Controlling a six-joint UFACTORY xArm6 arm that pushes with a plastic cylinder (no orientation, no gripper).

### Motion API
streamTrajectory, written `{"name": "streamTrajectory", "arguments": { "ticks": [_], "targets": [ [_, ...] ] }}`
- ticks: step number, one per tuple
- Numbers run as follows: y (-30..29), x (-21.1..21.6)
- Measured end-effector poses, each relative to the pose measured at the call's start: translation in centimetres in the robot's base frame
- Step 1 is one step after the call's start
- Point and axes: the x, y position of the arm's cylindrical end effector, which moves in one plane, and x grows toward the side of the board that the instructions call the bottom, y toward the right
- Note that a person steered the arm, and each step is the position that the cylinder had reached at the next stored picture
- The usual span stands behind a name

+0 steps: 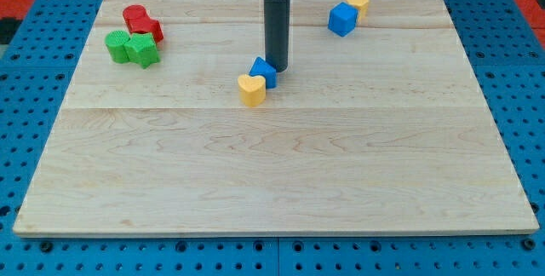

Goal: Slide the yellow hexagon along with blue cube towards the left and down

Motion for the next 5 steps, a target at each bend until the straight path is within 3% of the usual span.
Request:
{"name": "streamTrajectory", "arguments": {
  "ticks": [3,4,5],
  "targets": [
    [13.4,-5.0],
    [18.3,-7.9],
    [19.1,-12.9]
  ]
}}
